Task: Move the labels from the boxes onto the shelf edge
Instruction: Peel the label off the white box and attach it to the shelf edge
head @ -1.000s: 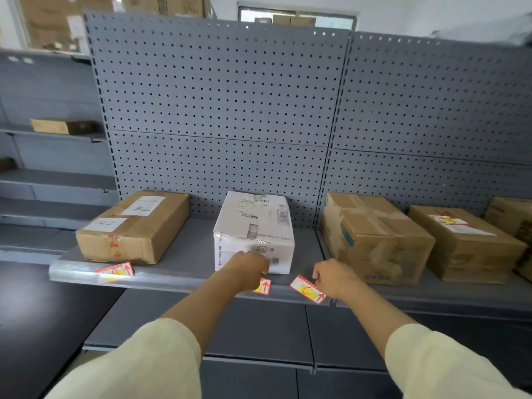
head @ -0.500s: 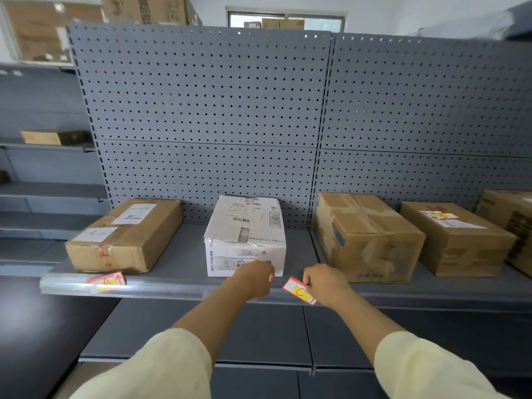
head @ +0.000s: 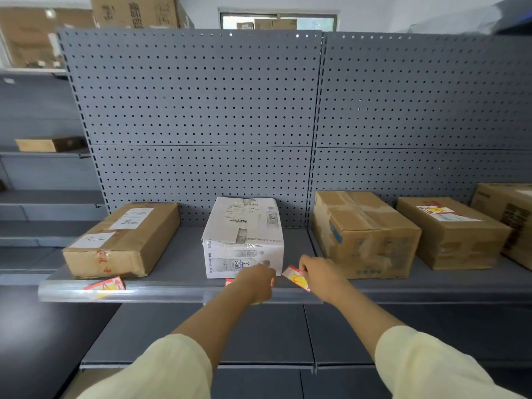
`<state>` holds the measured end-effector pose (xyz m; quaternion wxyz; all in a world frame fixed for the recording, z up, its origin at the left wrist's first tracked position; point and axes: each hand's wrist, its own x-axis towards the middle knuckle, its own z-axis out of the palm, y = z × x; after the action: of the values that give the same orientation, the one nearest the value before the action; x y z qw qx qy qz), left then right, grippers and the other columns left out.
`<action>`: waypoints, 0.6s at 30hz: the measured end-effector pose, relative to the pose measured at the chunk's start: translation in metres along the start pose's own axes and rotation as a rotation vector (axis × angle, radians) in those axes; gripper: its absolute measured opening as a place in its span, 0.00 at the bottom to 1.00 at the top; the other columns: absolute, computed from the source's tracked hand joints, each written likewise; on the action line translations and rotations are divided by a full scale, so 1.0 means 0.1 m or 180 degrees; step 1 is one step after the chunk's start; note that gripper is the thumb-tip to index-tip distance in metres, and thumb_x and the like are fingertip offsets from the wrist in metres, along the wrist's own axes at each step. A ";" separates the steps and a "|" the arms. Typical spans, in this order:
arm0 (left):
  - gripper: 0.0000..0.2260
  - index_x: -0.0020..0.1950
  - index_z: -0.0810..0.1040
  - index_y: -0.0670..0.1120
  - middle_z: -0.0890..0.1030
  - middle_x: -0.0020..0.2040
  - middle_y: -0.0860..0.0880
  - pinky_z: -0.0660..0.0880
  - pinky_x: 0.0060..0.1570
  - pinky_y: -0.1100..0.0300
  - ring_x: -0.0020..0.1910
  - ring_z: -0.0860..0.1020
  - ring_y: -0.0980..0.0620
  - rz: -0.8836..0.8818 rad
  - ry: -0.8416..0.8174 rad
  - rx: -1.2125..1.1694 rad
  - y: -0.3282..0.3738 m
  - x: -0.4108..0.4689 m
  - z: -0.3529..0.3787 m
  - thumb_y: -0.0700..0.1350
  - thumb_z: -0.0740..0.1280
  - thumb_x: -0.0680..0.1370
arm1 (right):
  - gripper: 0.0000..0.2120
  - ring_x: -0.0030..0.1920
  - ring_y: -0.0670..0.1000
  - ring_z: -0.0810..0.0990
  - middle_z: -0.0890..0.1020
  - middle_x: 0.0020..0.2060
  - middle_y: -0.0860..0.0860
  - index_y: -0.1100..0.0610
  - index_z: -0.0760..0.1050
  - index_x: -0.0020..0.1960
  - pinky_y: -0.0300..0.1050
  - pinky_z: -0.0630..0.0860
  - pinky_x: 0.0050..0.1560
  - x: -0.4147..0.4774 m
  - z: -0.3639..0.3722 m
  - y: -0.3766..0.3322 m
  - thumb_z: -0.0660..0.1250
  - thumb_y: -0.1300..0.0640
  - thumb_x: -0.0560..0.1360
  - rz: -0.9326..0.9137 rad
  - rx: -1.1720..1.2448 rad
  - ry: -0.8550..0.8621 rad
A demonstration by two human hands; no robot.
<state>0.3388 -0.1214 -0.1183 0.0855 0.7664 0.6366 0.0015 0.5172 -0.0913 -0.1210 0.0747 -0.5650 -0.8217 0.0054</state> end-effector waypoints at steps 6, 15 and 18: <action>0.16 0.64 0.77 0.47 0.77 0.65 0.45 0.73 0.60 0.52 0.62 0.77 0.44 0.0105 0.0066 0.0001 0.14 0.11 -0.06 0.37 0.60 0.78 | 0.07 0.48 0.56 0.79 0.80 0.51 0.54 0.54 0.74 0.54 0.52 0.77 0.46 -0.08 -0.21 0.18 0.59 0.60 0.78 0.0166 0.0258 0.0091; 0.17 0.65 0.77 0.46 0.78 0.64 0.43 0.75 0.61 0.51 0.63 0.77 0.42 0.0555 -0.0181 0.0083 0.54 0.33 0.16 0.39 0.61 0.78 | 0.11 0.53 0.55 0.79 0.80 0.56 0.53 0.50 0.77 0.54 0.49 0.78 0.53 -0.48 -0.24 0.70 0.64 0.63 0.76 0.0715 0.0097 -0.0018; 0.16 0.66 0.77 0.45 0.77 0.65 0.43 0.76 0.61 0.50 0.63 0.77 0.41 0.0691 -0.0248 0.0124 0.76 0.40 0.17 0.39 0.61 0.78 | 0.11 0.53 0.55 0.79 0.78 0.57 0.53 0.50 0.78 0.54 0.48 0.77 0.53 -0.62 -0.27 0.87 0.64 0.63 0.76 0.0853 -0.0039 -0.0043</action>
<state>0.4223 -0.0979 -0.1289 0.0946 0.8318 0.5460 -0.0313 0.6236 -0.1195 -0.1101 0.0644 -0.6701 -0.7394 0.0142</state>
